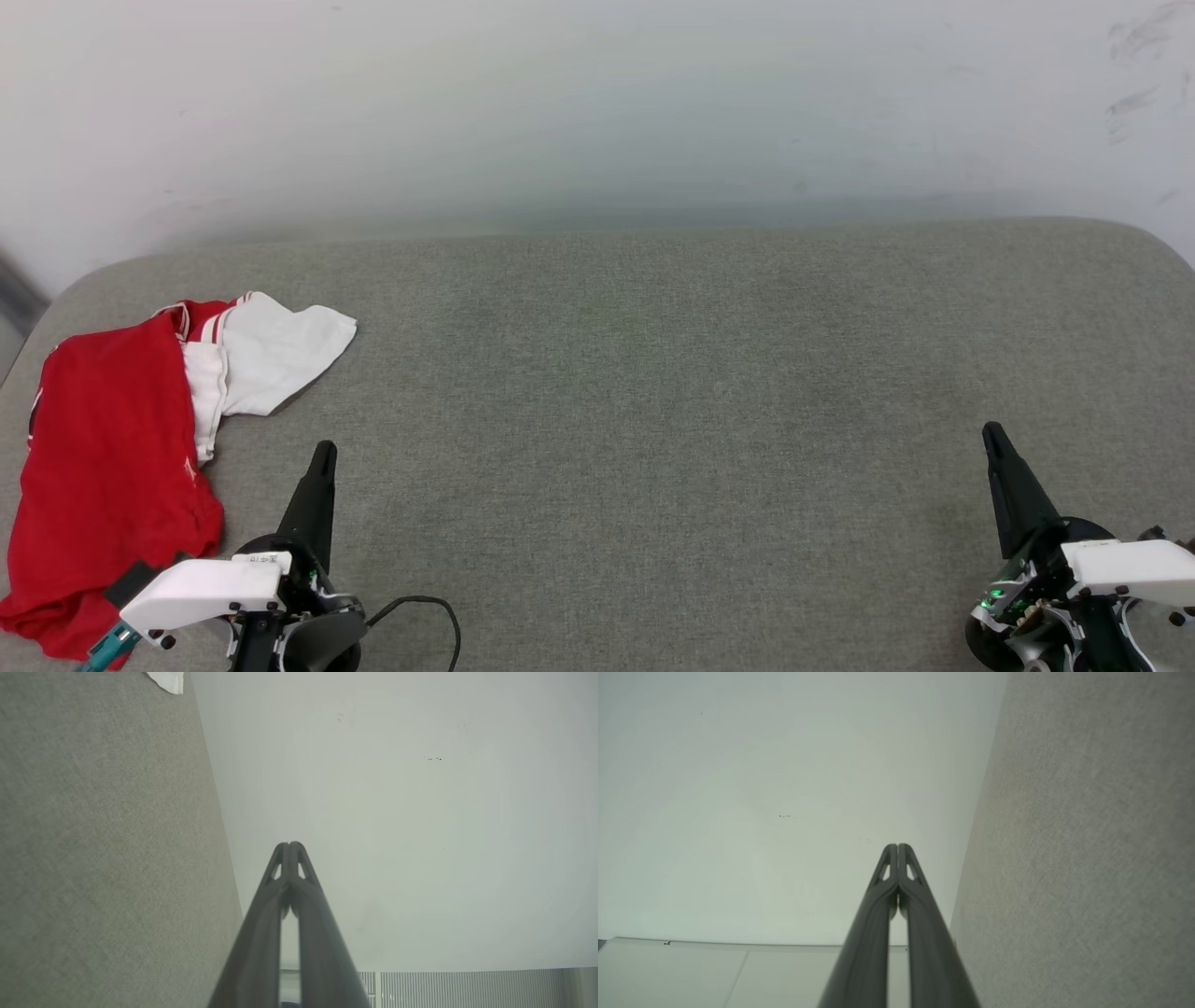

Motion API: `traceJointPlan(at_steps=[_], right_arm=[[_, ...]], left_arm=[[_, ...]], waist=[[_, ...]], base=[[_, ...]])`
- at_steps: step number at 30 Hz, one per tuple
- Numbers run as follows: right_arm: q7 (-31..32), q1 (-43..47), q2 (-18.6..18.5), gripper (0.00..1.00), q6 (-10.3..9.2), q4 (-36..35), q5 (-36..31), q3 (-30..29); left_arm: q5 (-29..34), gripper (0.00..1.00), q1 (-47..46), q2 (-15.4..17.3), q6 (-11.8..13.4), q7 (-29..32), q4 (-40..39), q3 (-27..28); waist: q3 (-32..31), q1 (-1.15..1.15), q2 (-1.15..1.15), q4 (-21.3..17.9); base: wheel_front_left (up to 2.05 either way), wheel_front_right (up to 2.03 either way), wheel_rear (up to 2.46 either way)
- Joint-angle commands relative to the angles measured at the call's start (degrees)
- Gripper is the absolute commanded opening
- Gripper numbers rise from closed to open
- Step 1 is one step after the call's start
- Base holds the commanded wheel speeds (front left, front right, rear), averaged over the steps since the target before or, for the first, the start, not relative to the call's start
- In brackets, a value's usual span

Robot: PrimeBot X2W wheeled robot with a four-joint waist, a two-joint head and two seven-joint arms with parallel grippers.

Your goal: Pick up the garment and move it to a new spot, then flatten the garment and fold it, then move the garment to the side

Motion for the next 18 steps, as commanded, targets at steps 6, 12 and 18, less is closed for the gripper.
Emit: traceJointPlan(at_steps=[6, 12, 18], right_arm=[[0.0, 0.5, 0.0, 1.0, 0.0, 0.7, 0.0, 0.0], [-1.0, 2.2, 0.0, 1.0, -0.01, 1.4, -0.5, 0.8], [-3.4, 3.0, 0.0, 1.0, -0.01, 0.3, -2.6, 2.0]], left_arm=[[0.0, 1.0, 0.4, -0.1, 0.0, 0.0, 0.7, -0.2], [0.5, 1.0, 2.3, -0.1, 0.1, -1.1, 1.3, -0.7], [1.8, 1.0, 3.6, -0.1, 0.0, -3.4, -0.5, -1.0]], waist=[[0.0, 0.0, 0.0, 0.0], [0.0, 0.0, 0.0, 0.0], [0.0, 0.0, 0.0, -0.2]], base=[[0.0, 0.0, 0.0], [0.0, 0.0, 0.0], [0.0, 0.0, 0.0]])
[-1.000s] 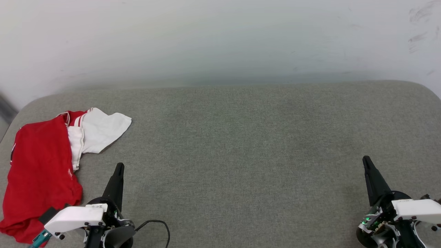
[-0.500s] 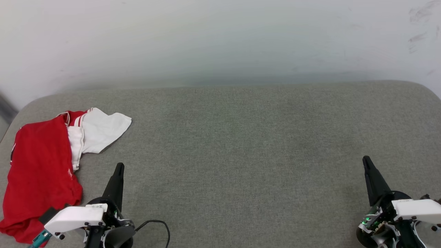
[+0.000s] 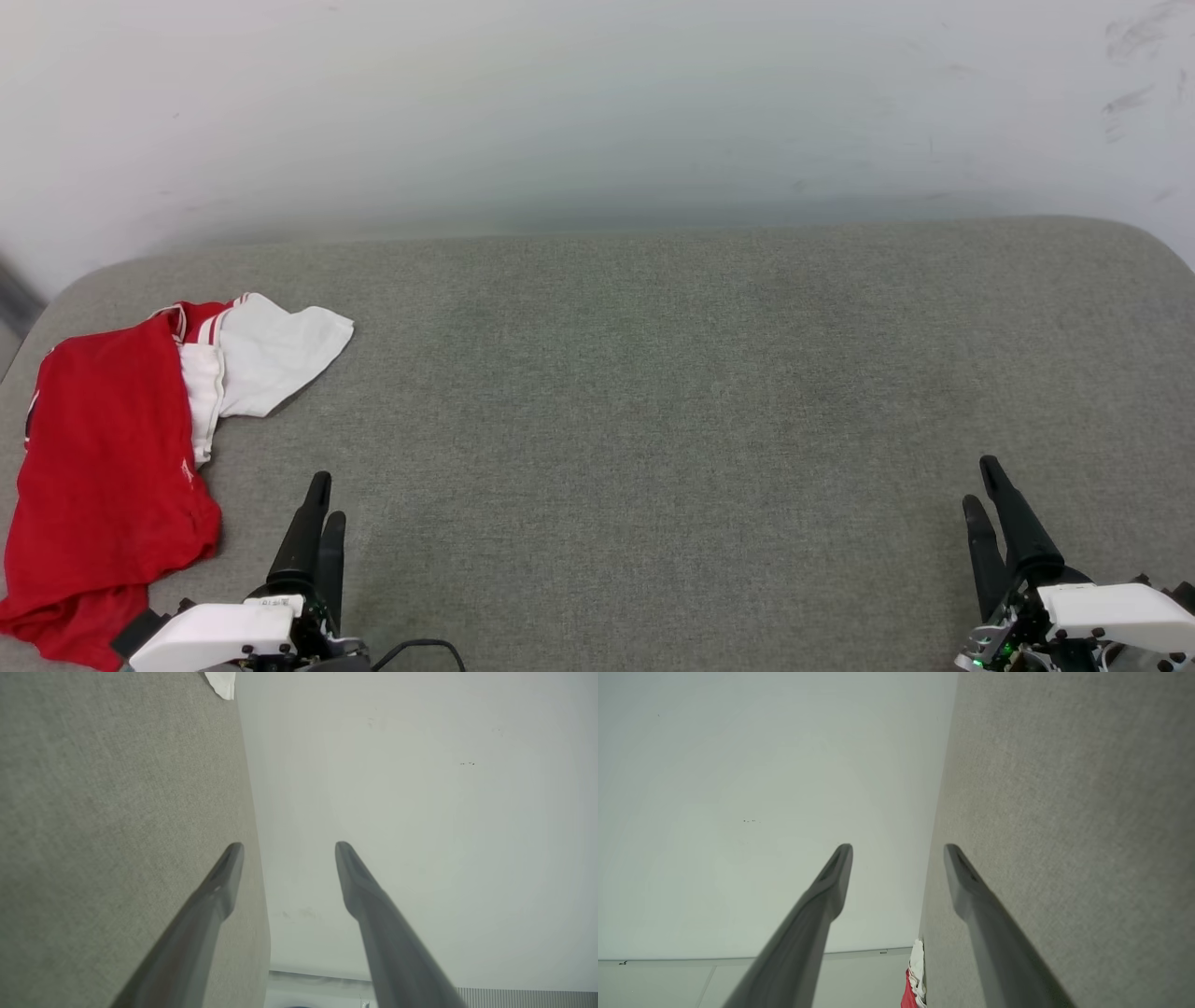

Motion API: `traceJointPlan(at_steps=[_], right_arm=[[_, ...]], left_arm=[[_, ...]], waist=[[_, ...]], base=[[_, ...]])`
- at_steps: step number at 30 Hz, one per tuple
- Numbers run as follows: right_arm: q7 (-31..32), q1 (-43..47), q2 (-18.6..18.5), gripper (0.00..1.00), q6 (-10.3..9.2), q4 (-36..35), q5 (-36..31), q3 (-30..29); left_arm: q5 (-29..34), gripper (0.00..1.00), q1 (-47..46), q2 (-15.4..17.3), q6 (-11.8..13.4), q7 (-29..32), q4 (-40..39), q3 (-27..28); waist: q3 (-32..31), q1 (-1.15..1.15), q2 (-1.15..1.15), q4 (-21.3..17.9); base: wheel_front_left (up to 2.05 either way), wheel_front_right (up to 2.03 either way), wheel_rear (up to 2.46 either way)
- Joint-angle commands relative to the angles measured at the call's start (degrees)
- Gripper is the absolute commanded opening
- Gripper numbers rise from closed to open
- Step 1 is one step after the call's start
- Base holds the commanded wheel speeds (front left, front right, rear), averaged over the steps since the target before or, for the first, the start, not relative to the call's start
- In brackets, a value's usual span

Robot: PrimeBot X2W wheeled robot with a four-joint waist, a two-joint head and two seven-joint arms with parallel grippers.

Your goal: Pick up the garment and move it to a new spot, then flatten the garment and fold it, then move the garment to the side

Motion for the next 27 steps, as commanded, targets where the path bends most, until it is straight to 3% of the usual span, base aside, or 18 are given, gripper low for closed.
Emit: traceJointPlan(at_steps=[1, 6, 13, 27], right_arm=[[-0.8, -0.6, 0.0, 1.0, 0.0, -1.4, -1.0, 0.4], [-2.1, -0.3, 0.0, 1.0, 0.0, -0.7, -2.6, 0.4], [-3.5, -1.0, 0.0, 1.0, 0.0, -1.1, -10.2, -0.1], [-6.6, -1.1, 0.0, 1.0, 0.0, -9.6, -34.5, 0.3]], left_arm=[[0.9, 1.0, 0.0, 0.1, 0.0, -0.7, -1.4, 0.0], [1.6, 1.0, 0.6, 0.1, 0.0, -2.0, -2.7, 0.1], [6.2, 1.0, 1.3, 0.1, -0.1, -3.5, -3.1, 2.3], [19.9, 1.0, 1.0, 0.1, -0.1, -6.6, -7.1, 7.5]], waist=[[0.0, 0.0, 0.0, 0.0], [0.0, 0.0, 0.0, -0.2], [0.0, 0.0, 0.0, -0.4], [0.3, 0.0, 0.0, -0.7]], base=[[0.0, 0.0, 0.0], [0.0, 0.0, 0.0], [0.0, 0.0, 0.0], [0.0, 0.0, 0.0]])
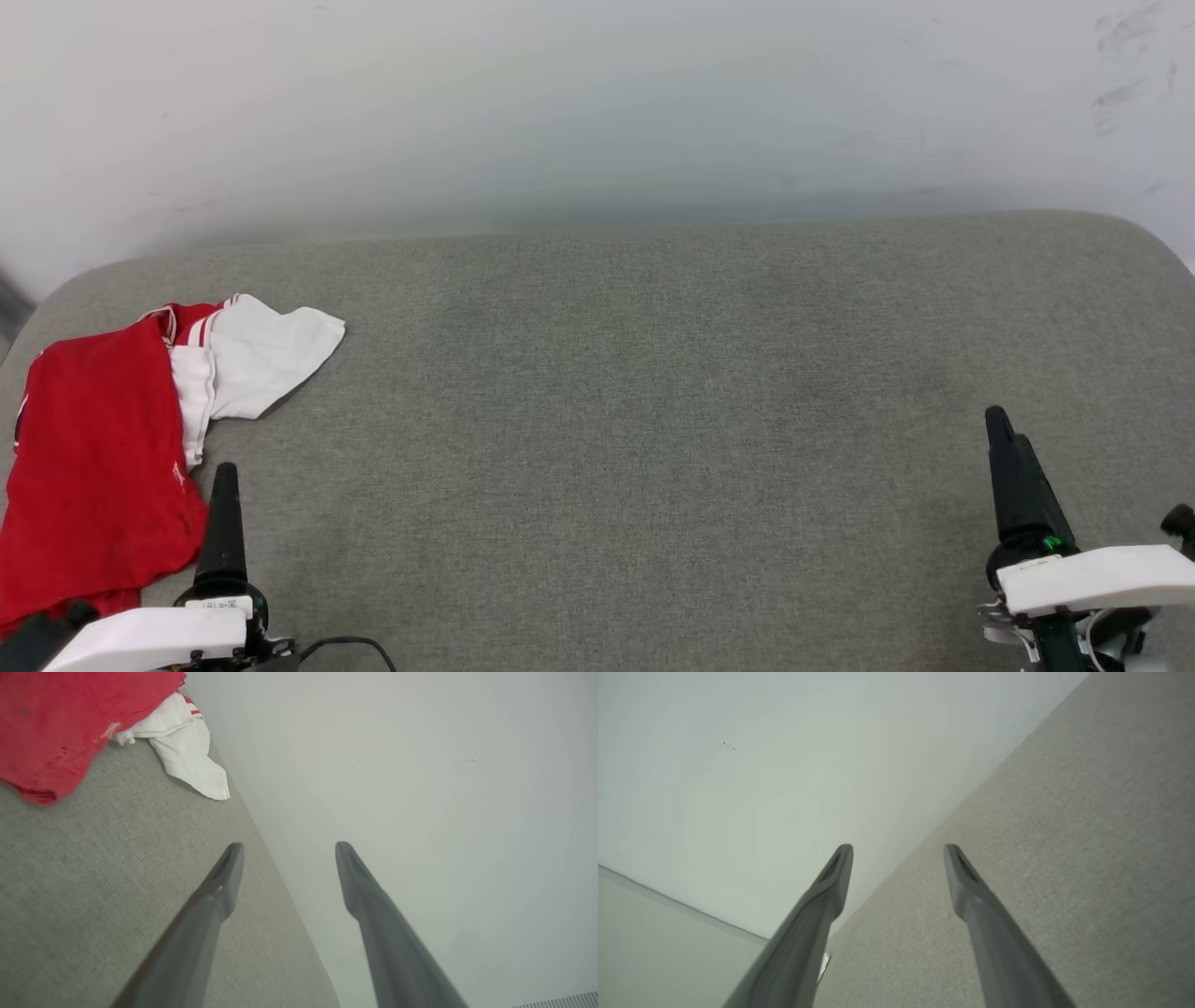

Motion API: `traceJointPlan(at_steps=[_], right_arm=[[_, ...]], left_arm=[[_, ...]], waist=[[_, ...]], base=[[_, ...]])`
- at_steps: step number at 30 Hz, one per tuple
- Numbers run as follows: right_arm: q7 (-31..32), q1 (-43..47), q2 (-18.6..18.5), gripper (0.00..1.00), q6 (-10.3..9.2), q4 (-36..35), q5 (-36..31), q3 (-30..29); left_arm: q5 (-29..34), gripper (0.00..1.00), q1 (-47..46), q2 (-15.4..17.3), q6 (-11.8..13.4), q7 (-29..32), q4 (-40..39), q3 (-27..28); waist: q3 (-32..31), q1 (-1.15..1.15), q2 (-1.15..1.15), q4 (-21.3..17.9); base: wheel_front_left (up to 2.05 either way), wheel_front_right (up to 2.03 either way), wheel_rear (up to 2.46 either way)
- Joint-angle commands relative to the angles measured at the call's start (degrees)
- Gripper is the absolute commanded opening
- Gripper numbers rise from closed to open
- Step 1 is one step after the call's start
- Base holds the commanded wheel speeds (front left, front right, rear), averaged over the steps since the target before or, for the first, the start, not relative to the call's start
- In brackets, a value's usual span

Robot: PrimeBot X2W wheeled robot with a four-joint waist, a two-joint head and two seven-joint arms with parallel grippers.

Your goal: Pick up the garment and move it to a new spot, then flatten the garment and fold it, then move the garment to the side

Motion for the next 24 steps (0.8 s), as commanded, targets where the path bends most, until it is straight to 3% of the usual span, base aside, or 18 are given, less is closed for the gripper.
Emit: traceJointPlan(at_steps=[1, 9, 24], right_arm=[[-0.5, -1.1, 0.0, 1.0, 0.0, -1.7, -2.9, 0.4], [-2.1, -1.1, 0.0, 1.0, 0.0, -6.4, -15.9, 2.8], [-4.7, -0.4, 0.0, 1.0, 0.0, -8.9, -34.1, 6.1]], left_arm=[[1.7, 1.0, -0.7, 0.1, -0.1, -0.4, -1.5, 0.3], [15.3, 1.0, 0.1, 0.1, 1.5, -2.0, -8.0, -1.7], [40.3, 1.0, 1.8, 0.5, 11.4, -4.6, -15.3, -13.9]], waist=[[0.0, 0.0, 0.0, 0.0], [0.3, 0.0, 0.0, -0.2], [0.6, 0.0, 0.0, -0.6]], base=[[0.0, 0.0, 0.0], [0.0, 0.0, 0.0], [0.0, 0.0, 0.0]])
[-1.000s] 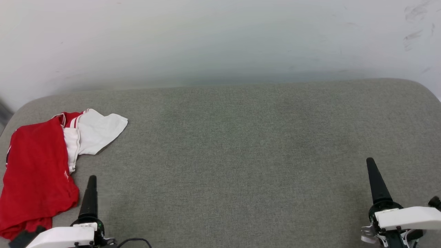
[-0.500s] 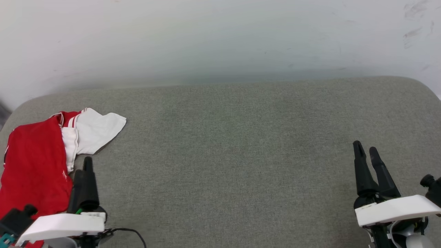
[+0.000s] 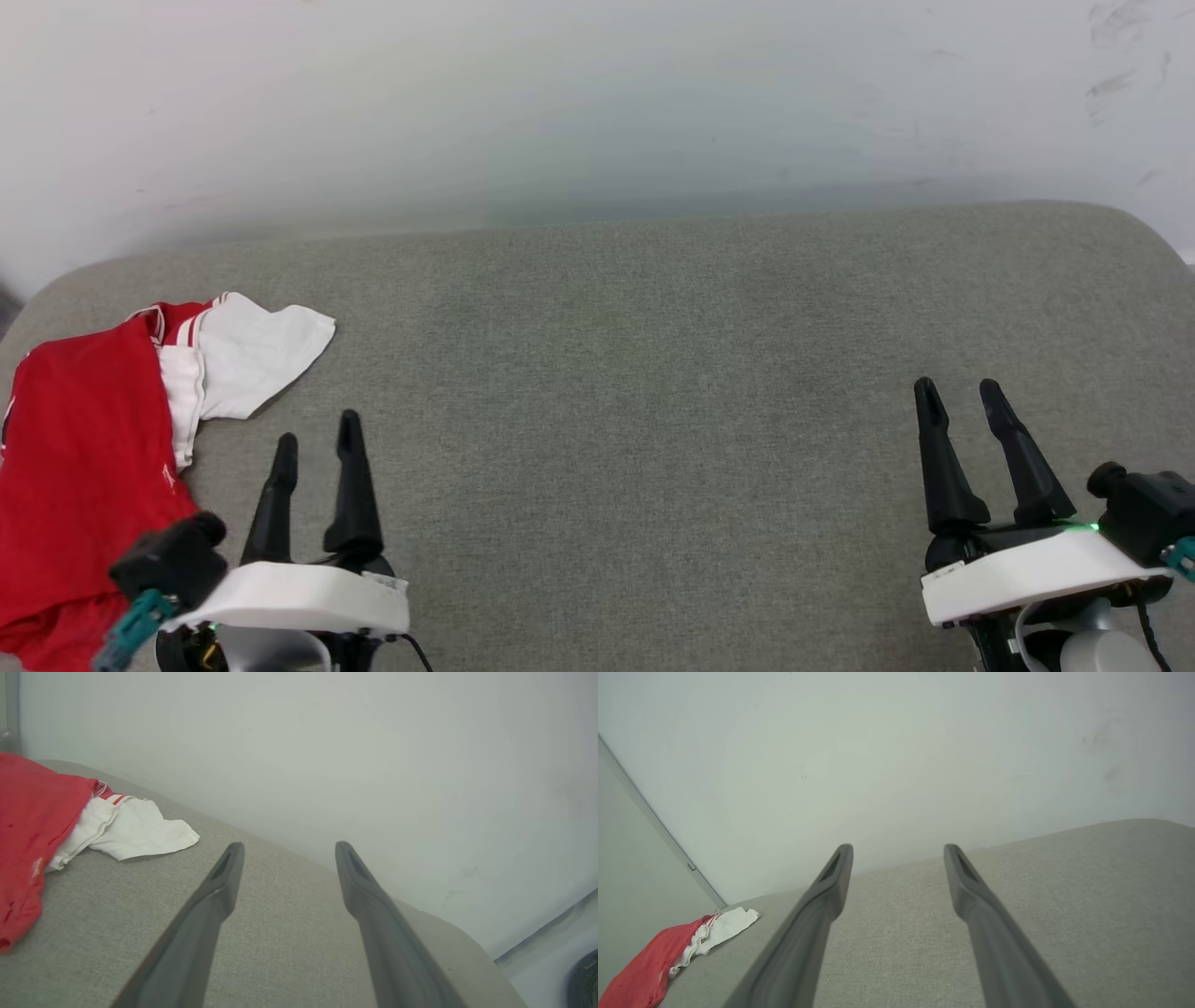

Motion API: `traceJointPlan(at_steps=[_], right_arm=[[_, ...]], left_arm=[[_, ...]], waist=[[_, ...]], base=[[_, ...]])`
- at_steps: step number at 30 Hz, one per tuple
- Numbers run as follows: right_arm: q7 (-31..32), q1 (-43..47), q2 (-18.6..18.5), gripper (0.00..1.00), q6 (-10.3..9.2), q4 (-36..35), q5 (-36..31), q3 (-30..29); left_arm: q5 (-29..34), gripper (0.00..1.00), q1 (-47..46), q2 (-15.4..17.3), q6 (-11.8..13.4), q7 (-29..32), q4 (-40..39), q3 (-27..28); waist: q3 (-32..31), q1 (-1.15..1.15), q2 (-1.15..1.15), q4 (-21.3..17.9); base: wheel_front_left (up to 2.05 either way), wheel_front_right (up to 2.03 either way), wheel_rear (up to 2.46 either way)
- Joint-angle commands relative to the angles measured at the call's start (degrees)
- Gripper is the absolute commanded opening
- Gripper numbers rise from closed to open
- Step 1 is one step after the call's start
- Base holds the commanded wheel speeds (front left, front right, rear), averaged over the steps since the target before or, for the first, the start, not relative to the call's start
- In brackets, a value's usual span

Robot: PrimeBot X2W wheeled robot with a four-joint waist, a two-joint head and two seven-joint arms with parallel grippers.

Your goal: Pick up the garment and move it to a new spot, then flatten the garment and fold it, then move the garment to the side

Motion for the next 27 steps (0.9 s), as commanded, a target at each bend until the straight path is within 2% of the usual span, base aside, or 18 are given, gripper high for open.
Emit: traceJointPlan(at_steps=[1, 4, 9, 16, 21, 27], right_arm=[[-0.5, -0.4, 0.0, 1.0, 0.0, -1.1, -2.1, 0.2], [-1.0, -0.3, 0.0, 1.0, 0.0, -1.2, -4.7, 0.5], [-1.8, 0.2, 0.0, 1.0, 0.0, -1.1, -8.4, 0.4], [-2.8, 0.6, 0.0, 1.0, 0.0, -0.4, -12.9, 0.4], [-3.5, 0.8, 0.0, 1.0, 0.0, -0.2, -16.0, 0.8], [-4.3, 0.9, 0.0, 1.0, 0.0, -0.2, -19.8, 1.8]], left_arm=[[2.3, 1.0, -0.1, 0.8, 0.8, -0.6, -1.0, -1.2], [5.7, 1.0, -0.3, 2.7, 3.3, -1.1, -0.9, -4.6], [9.7, 1.0, -0.7, 5.8, 9.2, -1.8, 0.0, -10.5], [12.5, 1.0, -1.7, 9.3, 15.6, -2.9, 0.5, -17.6], [12.5, 1.0, -1.7, 10.3, 16.9, -3.6, -0.6, -19.1], [16.3, 1.0, -1.0, 11.3, 18.8, -4.3, -0.3, -20.7]], waist=[[0.0, 0.0, 0.0, 0.0], [0.1, 0.0, 0.0, -0.2], [0.1, 0.0, 0.0, -0.4], [0.2, 0.0, 0.0, -0.6], [0.2, 0.0, 0.0, -0.7], [0.1, 0.0, 0.0, -0.9]], base=[[0.0, 0.0, 0.0], [0.0, 0.0, 0.0], [0.0, 0.0, 0.0], [0.0, 0.0, 0.0], [0.0, 0.0, 0.0], [0.0, 0.0, 0.0]])
